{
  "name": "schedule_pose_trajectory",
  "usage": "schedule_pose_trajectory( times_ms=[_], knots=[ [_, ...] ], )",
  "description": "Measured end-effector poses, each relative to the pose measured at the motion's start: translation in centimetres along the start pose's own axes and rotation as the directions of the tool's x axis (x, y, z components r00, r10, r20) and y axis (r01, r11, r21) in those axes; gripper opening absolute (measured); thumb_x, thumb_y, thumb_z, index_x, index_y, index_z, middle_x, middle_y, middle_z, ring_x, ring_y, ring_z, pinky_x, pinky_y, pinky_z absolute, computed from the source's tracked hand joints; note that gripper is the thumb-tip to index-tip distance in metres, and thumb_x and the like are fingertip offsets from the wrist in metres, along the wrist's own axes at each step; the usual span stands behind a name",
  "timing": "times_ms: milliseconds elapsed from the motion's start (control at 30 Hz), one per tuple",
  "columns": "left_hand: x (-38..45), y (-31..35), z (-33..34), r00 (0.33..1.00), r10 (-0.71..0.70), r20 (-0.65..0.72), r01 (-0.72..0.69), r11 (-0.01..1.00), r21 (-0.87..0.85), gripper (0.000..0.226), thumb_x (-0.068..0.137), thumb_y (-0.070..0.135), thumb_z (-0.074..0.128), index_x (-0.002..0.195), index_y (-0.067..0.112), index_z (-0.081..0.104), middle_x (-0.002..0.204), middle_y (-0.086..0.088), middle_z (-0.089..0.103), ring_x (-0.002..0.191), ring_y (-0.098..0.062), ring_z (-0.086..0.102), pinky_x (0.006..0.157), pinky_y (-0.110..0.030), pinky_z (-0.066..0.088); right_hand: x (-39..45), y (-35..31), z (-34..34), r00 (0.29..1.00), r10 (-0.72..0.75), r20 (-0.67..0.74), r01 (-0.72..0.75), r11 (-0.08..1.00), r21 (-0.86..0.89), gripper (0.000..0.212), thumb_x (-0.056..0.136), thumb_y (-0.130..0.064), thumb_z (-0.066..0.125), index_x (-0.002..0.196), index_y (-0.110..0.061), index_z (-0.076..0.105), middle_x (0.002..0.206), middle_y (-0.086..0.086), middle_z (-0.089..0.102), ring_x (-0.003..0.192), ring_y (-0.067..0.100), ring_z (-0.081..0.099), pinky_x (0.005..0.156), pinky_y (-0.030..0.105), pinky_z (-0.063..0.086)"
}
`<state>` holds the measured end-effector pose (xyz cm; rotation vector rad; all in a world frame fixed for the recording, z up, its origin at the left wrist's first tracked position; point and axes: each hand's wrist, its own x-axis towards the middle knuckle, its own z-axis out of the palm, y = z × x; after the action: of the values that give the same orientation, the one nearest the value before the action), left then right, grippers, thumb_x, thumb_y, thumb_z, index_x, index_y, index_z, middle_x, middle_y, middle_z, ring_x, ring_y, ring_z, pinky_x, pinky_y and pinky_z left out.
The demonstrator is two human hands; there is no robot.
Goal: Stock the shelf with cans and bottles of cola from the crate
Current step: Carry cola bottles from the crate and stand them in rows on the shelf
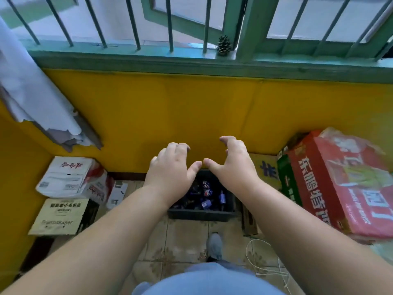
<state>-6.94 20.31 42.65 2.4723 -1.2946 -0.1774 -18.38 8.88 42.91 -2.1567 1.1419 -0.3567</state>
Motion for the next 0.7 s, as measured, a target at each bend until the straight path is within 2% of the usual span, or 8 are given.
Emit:
schedule_pose_trajectory(
  times_ms=[200, 267, 367, 467, 533, 633, 700],
  knots=[
    [6.7, -1.3, 6.1, 0.979, -0.158, 0.127, 0.167, 0.984, -0.065, 0.048, 0.097, 0.049, 0.051, 0.137, 0.022, 0.045, 0.134, 0.001, 0.052, 0.123, -0.019, 0.05, 0.1, -0.042, 0.048, 9.7, 4.0, 4.5, 0.978, 0.005, 0.208, -0.007, 1.0, 0.011, 0.073, 0.087, -0.044, 0.074, 0.148, -0.029, 0.036, 0.149, -0.003, 0.042, 0.134, 0.017, 0.048, 0.096, 0.033, 0.049],
    [8.8, -2.3, 8.6, 0.962, -0.194, 0.192, 0.216, 0.971, -0.098, 0.046, 0.097, 0.047, 0.052, 0.135, 0.022, 0.045, 0.133, 0.001, 0.051, 0.123, -0.02, 0.05, 0.098, -0.041, 0.047, 12.1, 6.0, 6.5, 0.969, 0.035, 0.245, -0.041, 0.999, 0.018, 0.073, 0.087, -0.044, 0.074, 0.148, -0.029, 0.036, 0.148, -0.003, 0.043, 0.126, 0.016, 0.051, 0.092, 0.031, 0.049],
    [11.7, -4.8, 12.1, 0.906, -0.319, 0.278, 0.367, 0.92, -0.137, 0.042, 0.098, 0.046, 0.053, 0.133, 0.024, 0.045, 0.131, 0.0, 0.05, 0.117, -0.02, 0.052, 0.09, -0.035, 0.046, 14.6, 9.1, 10.4, 0.954, 0.119, 0.276, -0.135, 0.99, 0.037, 0.07, 0.087, -0.045, 0.074, 0.145, -0.029, 0.038, 0.142, -0.003, 0.045, 0.107, 0.013, 0.054, 0.083, 0.029, 0.049],
    [14.3, -8.2, 16.5, 0.852, -0.402, 0.335, 0.472, 0.867, -0.158, 0.038, 0.098, 0.042, 0.054, 0.13, 0.022, 0.047, 0.13, 0.0, 0.052, 0.112, -0.022, 0.055, 0.081, -0.03, 0.04, 16.2, 13.0, 15.5, 0.914, 0.239, 0.329, -0.273, 0.96, 0.06, 0.069, 0.085, -0.048, 0.075, 0.141, -0.029, 0.041, 0.14, -0.003, 0.046, 0.116, 0.016, 0.055, 0.089, 0.037, 0.053],
    [15.6, -10.5, 20.1, 0.831, -0.404, 0.382, 0.498, 0.846, -0.189, 0.04, 0.098, 0.039, 0.055, 0.133, 0.022, 0.047, 0.132, 0.001, 0.053, 0.11, -0.02, 0.057, 0.078, -0.029, 0.04, 16.8, 15.8, 19.3, 0.871, 0.322, 0.37, -0.369, 0.927, 0.064, 0.069, 0.085, -0.049, 0.075, 0.141, -0.028, 0.041, 0.142, 0.0, 0.046, 0.115, 0.018, 0.055, 0.092, 0.04, 0.053],
    [17.0, -13.1, 26.4, 0.778, -0.391, 0.492, 0.547, 0.806, -0.224, 0.042, 0.1, 0.039, 0.053, 0.137, 0.022, 0.045, 0.136, 0.002, 0.052, 0.108, -0.018, 0.057, 0.079, -0.029, 0.041, 17.1, 20.0, 25.2, 0.821, 0.424, 0.384, -0.473, 0.88, 0.04, 0.072, 0.086, -0.05, 0.074, 0.144, -0.023, 0.04, 0.144, 0.003, 0.045, 0.116, 0.021, 0.054, 0.089, 0.034, 0.048],
    [17.6, -15.0, 30.7, 0.739, -0.385, 0.552, 0.572, 0.792, -0.214, 0.043, 0.1, 0.038, 0.053, 0.138, 0.021, 0.044, 0.136, 0.0, 0.053, 0.098, -0.016, 0.055, 0.076, -0.029, 0.041, 17.2, 22.8, 29.3, 0.785, 0.466, 0.409, -0.527, 0.849, 0.045, 0.075, 0.085, -0.048, 0.075, 0.145, -0.02, 0.04, 0.146, 0.005, 0.045, 0.111, 0.021, 0.054, 0.087, 0.031, 0.046]
  ],
)
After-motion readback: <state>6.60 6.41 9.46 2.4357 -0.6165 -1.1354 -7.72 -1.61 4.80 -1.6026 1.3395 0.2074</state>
